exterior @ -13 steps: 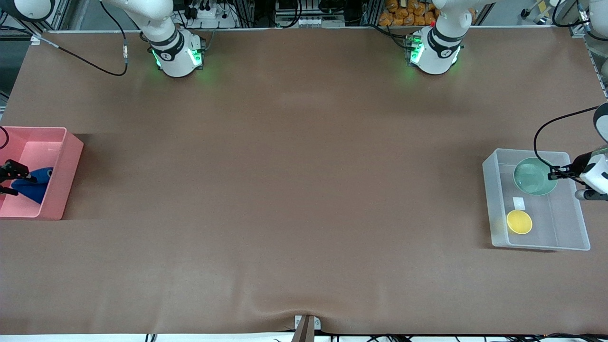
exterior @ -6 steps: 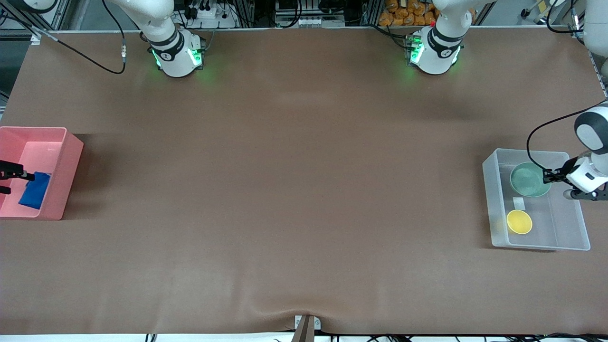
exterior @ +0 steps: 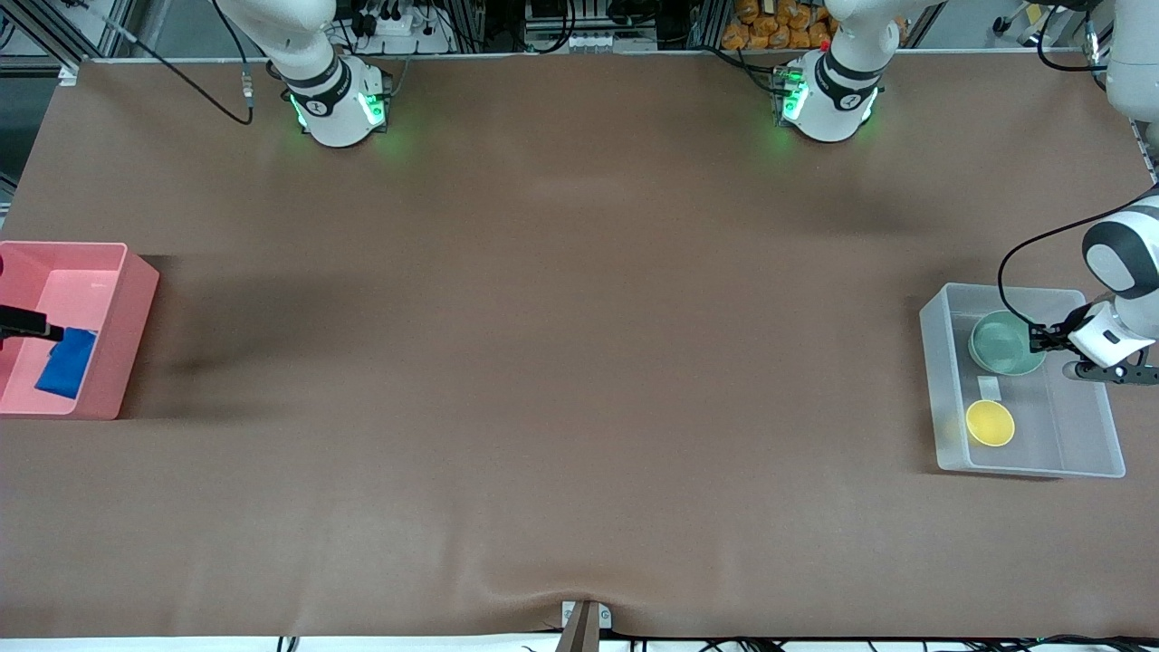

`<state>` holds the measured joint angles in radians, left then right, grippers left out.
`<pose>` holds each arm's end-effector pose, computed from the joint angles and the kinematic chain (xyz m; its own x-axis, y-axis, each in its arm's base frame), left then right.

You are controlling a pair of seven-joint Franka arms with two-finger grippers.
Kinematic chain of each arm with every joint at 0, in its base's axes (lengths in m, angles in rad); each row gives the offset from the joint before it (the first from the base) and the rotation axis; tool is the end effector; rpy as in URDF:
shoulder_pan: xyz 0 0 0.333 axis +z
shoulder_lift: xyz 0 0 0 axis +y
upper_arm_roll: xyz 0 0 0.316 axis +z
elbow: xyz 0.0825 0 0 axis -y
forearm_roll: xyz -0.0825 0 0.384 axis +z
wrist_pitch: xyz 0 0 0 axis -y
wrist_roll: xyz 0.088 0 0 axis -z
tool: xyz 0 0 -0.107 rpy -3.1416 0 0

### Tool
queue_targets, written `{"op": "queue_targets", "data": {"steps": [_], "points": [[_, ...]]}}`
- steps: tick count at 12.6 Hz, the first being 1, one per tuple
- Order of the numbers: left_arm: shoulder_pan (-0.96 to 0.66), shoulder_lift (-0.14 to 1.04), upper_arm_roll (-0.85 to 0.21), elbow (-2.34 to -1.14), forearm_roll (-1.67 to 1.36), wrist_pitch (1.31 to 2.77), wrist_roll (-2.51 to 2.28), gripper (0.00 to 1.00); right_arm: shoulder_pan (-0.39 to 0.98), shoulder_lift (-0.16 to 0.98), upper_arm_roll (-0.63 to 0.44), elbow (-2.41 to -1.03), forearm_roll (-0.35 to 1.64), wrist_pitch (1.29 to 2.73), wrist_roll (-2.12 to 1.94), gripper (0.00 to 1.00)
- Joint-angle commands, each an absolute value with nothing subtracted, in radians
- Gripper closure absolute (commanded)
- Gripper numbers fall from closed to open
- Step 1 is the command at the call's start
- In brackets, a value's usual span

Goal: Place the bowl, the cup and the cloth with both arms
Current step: 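Lower the bowl into the clear bin while the right gripper releases the cloth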

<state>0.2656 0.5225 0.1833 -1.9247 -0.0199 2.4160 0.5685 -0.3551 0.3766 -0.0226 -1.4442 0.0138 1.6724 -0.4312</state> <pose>0.5641 0.2666 0.2187 0.9902 -0.1253 -0.0611 -0.1286 -0.9902 -0.0537 0.6116 -0.2389 0.4627 0.9897 0.0560 -0.1321 0.0475 -0.9967 -0.0663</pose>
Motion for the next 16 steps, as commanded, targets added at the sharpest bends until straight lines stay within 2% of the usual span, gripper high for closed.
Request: {"op": "queue_targets", "data": {"steps": [1, 2, 5, 8, 11, 16], "points": [[0.246, 0.523, 0.178, -1.918, -0.018, 2.430, 0.583, 0.04, -0.275, 0.235, -0.028, -1.526, -0.041, 1.593, -0.248, 0.00], [0.233, 0.517, 0.179, -1.913, -0.018, 2.427, 0.580, 0.00, -0.247, 0.207, -0.028, -1.526, -0.041, 1.563, -0.212, 0.00], [0.210, 0.482, 0.181, -1.866, -0.017, 2.358, 0.575, 0.00, -0.174, 0.129, -0.025, -1.531, -0.041, 1.490, -0.083, 0.00], [0.183, 0.454, 0.181, -1.740, -0.017, 2.170, 0.569, 0.00, -0.075, 0.054, -0.025, -1.555, -0.041, 1.436, 0.092, 0.00], [0.102, 0.372, 0.189, -1.718, -0.009, 2.037, 0.374, 0.00, -0.063, -0.040, -0.023, -1.663, -0.028, 1.514, 0.060, 0.00], [-0.009, 0.289, 0.193, -1.715, 0.002, 1.933, 0.102, 0.00, -0.083, -0.034, -0.015, -1.631, -0.028, 1.543, -0.107, 0.00]]}}
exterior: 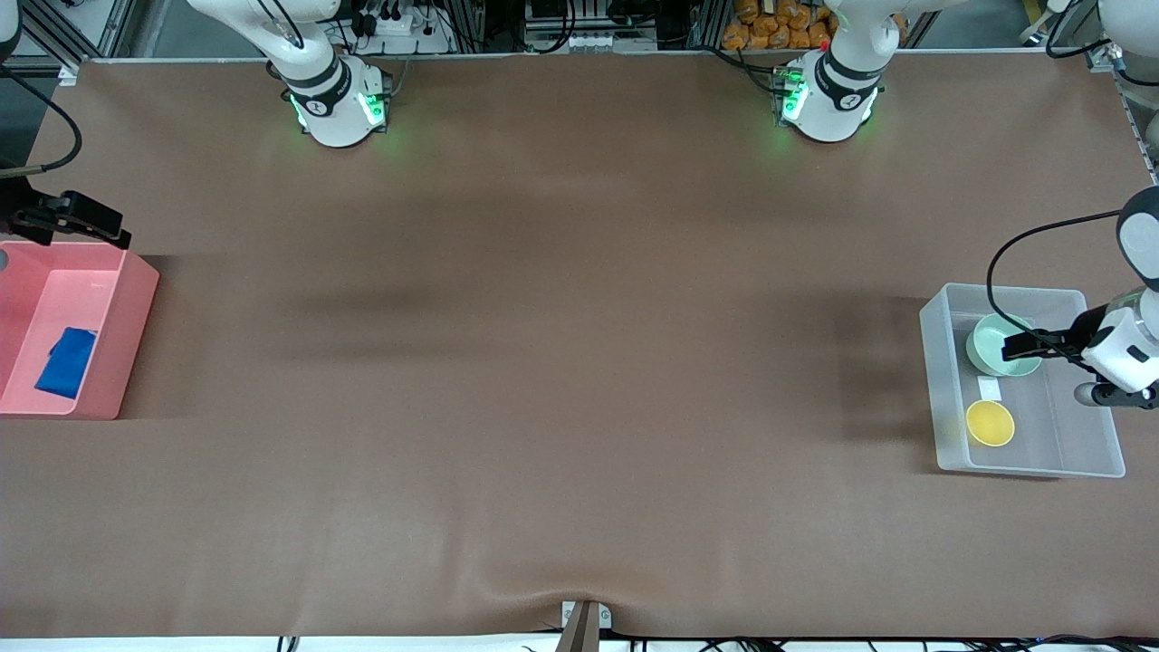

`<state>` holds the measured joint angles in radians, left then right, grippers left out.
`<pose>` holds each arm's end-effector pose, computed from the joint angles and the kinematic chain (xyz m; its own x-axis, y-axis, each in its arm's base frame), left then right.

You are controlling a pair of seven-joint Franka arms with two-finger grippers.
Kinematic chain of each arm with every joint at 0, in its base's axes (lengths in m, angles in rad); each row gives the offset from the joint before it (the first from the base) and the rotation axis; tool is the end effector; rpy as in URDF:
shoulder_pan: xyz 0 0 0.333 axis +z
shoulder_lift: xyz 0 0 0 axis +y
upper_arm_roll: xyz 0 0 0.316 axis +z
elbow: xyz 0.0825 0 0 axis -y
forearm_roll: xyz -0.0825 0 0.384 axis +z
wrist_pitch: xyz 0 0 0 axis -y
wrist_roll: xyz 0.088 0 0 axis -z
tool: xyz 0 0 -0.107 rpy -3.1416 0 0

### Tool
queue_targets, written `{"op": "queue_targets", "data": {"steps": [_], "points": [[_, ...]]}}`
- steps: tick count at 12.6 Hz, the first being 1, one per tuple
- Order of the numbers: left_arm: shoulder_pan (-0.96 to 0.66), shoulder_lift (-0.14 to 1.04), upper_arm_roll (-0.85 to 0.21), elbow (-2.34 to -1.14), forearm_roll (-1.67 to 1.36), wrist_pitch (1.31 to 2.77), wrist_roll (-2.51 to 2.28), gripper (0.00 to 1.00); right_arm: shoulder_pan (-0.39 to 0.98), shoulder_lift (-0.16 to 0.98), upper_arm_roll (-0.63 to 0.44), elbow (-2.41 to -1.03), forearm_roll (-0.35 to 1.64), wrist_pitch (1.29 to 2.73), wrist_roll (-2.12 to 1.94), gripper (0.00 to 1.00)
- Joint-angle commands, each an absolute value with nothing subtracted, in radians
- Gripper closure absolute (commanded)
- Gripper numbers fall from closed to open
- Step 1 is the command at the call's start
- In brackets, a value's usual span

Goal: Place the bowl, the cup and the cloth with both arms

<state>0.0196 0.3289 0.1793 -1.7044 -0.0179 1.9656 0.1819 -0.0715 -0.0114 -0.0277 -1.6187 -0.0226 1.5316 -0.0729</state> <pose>0.6303 0.1159 0.3982 0.9975 0.0178 -0.0688 0.0158 -0.9994 -0.0296 0.5424 -0.0566 0.6050 0.9967 -0.0269 -0.0770 -0.0257 -0.9995 0.0167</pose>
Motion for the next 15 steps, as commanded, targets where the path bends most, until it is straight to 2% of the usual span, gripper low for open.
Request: {"op": "queue_targets", "data": {"steps": [1, 3, 6, 7, 10, 12, 15], "points": [[-0.009, 0.276, 0.189, -1.695, 0.003, 1.895, 0.066, 0.00, -0.080, -0.029, -0.017, -1.609, -0.028, 1.543, -0.118, 0.00], [-0.012, 0.247, 0.175, -1.663, 0.012, 1.798, 0.069, 0.00, -0.078, -0.020, -0.017, -1.597, -0.025, 1.546, -0.123, 0.00], [-0.011, 0.082, 0.126, -1.677, 0.020, 1.703, 0.063, 0.00, -0.074, -0.020, -0.015, -1.586, -0.025, 1.537, -0.051, 0.00], [-0.009, 0.036, 0.092, -1.693, 0.020, 1.662, 0.057, 0.00, -0.061, -0.020, -0.015, -1.585, -0.025, 1.536, -0.029, 0.00], [-0.011, -0.142, 0.071, -1.837, 0.023, 1.655, 0.055, 0.00, -0.061, -0.020, -0.017, -1.586, -0.025, 1.540, -0.032, 0.00], [-0.023, -0.138, 0.067, -1.846, 0.021, 1.689, 0.060, 0.00, -0.064, -0.020, -0.017, -1.588, -0.026, 1.537, -0.037, 0.00], [-0.035, -0.017, 0.074, -1.688, 0.021, 1.692, 0.064, 0.00, -0.067, -0.014, -0.018, -1.588, -0.026, 1.540, -0.041, 0.00]]}}
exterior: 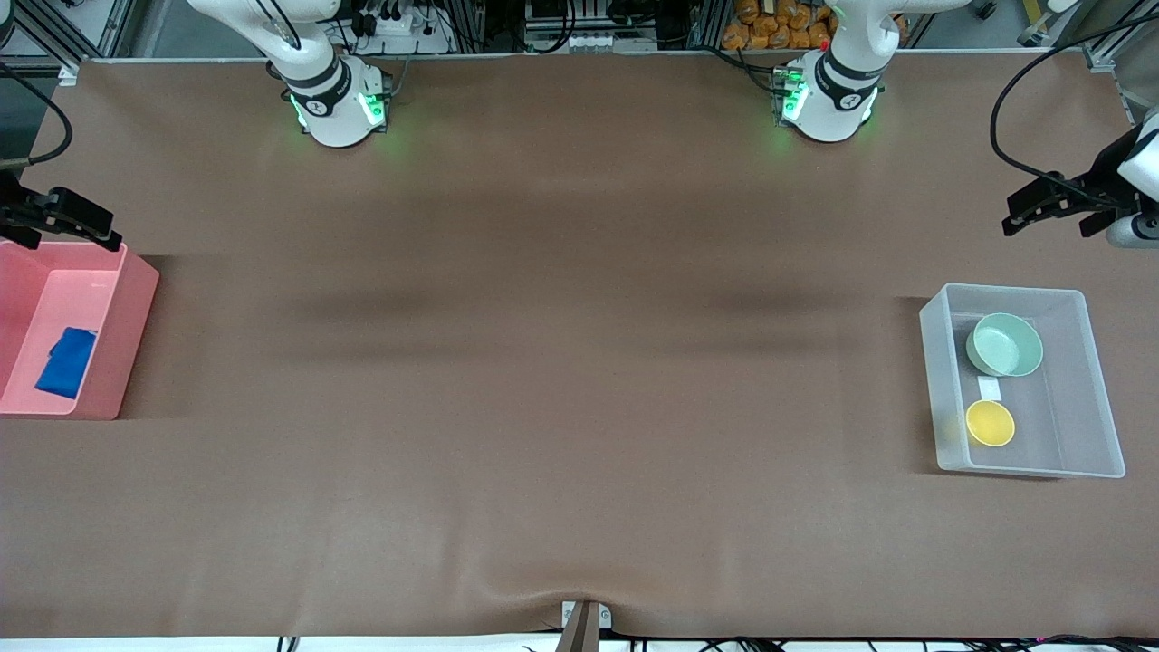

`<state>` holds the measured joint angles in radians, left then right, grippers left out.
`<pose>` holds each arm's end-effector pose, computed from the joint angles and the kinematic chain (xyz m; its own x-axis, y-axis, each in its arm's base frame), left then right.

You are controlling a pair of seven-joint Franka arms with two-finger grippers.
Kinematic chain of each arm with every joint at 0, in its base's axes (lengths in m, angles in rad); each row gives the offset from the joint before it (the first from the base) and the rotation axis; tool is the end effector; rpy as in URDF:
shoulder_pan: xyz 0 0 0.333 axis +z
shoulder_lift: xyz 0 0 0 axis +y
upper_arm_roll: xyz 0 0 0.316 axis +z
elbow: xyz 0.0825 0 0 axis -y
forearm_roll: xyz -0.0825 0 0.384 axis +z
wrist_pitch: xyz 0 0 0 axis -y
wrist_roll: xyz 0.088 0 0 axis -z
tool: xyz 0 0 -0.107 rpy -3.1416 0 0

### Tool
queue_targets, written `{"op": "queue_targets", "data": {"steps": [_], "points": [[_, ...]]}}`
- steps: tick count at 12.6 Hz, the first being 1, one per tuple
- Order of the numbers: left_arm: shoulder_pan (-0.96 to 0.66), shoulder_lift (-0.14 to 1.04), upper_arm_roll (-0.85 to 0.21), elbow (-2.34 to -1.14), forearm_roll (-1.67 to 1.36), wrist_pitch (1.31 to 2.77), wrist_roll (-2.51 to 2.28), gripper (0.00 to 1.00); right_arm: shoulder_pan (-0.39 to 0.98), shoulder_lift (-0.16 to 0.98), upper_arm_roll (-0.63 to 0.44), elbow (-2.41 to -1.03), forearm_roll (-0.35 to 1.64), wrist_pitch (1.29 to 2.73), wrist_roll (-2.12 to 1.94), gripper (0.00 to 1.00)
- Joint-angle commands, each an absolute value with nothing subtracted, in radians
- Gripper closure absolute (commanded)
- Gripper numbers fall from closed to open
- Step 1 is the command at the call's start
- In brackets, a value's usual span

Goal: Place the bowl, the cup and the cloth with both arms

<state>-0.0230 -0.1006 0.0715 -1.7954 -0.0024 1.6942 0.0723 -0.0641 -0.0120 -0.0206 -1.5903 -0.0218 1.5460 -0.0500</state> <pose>0.5289 0.0270 0.5829 0.9997 -0.0239 -0.0002 -0.0239 -0.9997 0.0096 0.5456 -0.0488 0.6198 0.9988 -0.0352 -0.0333 -0.0345 -0.9992 0.0199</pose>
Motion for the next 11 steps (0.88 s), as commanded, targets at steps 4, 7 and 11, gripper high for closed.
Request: {"op": "queue_targets", "data": {"steps": [4, 7, 11], "points": [[-0.037, 0.058, 0.075, -1.565, 0.018, 1.658, 0.071, 0.00, -0.077, -0.005, -0.021, -1.591, -0.026, 1.546, -0.044, 0.00], [-0.037, 0.054, 0.075, -1.563, 0.017, 1.640, 0.071, 0.00, -0.068, -0.002, -0.020, -1.589, -0.026, 1.551, -0.044, 0.00], [-0.041, 0.051, 0.075, -1.563, 0.021, 1.625, 0.069, 0.00, -0.072, 0.003, -0.020, -1.588, -0.025, 1.566, -0.044, 0.00]]}}
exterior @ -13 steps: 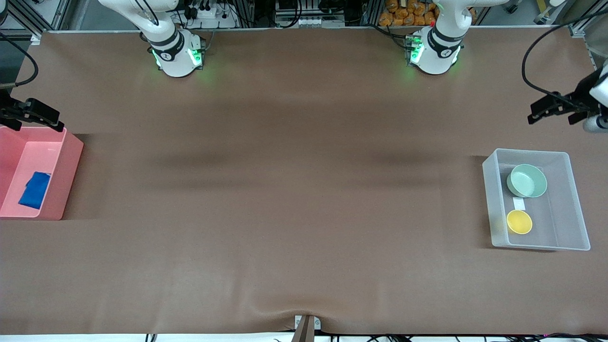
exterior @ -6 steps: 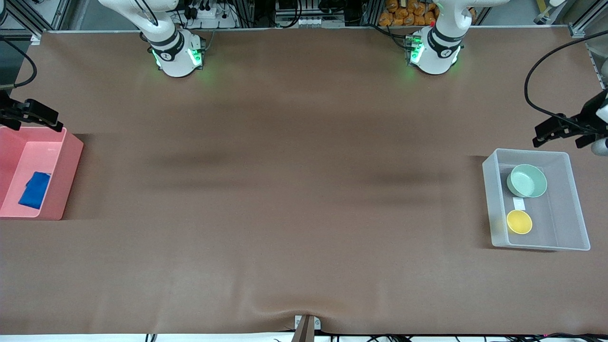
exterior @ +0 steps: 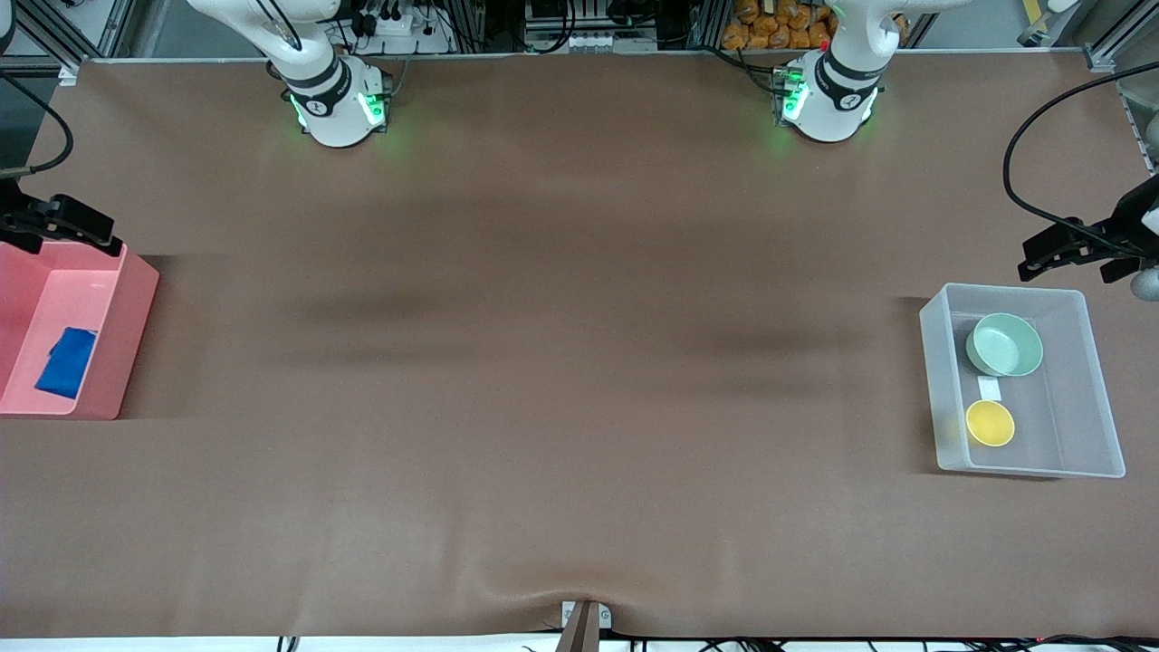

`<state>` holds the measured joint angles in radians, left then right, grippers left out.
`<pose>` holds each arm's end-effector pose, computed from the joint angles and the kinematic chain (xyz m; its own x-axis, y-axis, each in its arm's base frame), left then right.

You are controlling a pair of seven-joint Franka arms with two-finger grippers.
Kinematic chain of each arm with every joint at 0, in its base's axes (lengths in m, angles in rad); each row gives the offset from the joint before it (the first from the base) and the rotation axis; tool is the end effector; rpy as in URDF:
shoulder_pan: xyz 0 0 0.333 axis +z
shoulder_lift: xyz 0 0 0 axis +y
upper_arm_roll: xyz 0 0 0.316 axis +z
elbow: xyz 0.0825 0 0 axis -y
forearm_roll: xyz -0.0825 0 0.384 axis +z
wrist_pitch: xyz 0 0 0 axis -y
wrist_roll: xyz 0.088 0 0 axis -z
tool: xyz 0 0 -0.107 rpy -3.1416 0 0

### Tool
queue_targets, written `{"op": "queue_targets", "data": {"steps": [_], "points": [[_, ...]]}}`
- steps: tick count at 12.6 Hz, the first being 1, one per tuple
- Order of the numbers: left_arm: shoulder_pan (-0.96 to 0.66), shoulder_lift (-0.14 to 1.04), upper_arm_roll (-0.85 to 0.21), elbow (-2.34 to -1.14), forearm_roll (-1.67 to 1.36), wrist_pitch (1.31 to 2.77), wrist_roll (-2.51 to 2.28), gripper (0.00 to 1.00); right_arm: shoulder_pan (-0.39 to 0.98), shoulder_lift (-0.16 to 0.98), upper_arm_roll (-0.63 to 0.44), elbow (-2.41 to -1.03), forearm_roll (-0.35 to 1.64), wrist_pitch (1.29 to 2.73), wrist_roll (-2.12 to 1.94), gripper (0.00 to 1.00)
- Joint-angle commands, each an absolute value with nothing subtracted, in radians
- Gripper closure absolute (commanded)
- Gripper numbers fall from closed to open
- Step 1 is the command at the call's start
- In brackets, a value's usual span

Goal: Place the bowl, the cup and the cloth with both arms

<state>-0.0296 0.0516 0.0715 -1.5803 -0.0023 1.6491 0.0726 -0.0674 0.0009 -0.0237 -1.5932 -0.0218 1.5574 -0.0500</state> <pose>0.5763 0.0229 0.5978 0.9994 -0.0307 0.0172 -0.0306 -0.9995 -0.0026 0.5501 -0.0526 0.6123 0.9984 -0.0413 -0.0377 -0.0406 -0.9990 0.0200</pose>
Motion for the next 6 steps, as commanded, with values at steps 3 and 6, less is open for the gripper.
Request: {"op": "queue_targets", "data": {"steps": [3, 6], "points": [[-0.037, 0.049, 0.075, -1.563, 0.020, 1.624, 0.066, 0.00, -0.074, 0.003, -0.020, -1.588, -0.025, 1.566, -0.044, 0.00], [-0.035, 0.048, 0.077, -1.563, 0.015, 1.624, 0.067, 0.00, -0.075, 0.003, -0.020, -1.589, -0.026, 1.566, -0.044, 0.00]]}}
